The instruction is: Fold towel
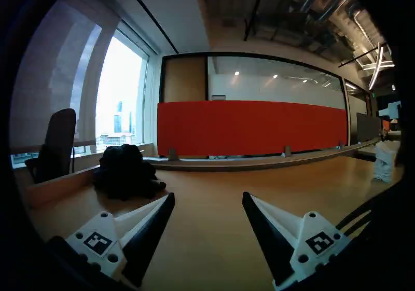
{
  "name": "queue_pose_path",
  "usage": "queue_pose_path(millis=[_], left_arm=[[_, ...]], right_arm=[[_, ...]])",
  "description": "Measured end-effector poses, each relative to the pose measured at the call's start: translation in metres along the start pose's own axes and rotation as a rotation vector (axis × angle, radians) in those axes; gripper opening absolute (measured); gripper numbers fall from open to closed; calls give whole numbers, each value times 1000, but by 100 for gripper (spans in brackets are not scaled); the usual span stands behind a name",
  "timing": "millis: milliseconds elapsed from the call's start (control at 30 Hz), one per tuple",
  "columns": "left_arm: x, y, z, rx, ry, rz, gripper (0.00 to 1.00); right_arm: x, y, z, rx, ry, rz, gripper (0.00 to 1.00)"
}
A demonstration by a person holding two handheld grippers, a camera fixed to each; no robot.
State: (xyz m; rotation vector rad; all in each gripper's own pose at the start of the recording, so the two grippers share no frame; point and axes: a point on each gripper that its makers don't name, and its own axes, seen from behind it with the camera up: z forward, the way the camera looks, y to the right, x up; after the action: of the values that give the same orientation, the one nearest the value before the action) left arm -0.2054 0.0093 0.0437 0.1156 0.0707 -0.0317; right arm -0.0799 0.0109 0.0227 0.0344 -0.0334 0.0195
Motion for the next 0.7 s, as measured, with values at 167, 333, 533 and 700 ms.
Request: queue_pose_path(millis=[167, 333, 533, 700], left_arm=[[0, 0, 0, 0, 0, -1, 97], [0, -1, 0, 0, 0, 0, 97], [-1, -1, 0, 0, 1, -1, 96], [-1, -1, 0, 0, 0, 0, 97]], right_arm=[[-16, 7, 5, 0, 11, 10, 100], [-38, 13, 8, -13, 9, 29, 100], [-59, 16, 9, -22, 12, 55, 100], [-77, 22, 11, -35, 10, 68, 100]])
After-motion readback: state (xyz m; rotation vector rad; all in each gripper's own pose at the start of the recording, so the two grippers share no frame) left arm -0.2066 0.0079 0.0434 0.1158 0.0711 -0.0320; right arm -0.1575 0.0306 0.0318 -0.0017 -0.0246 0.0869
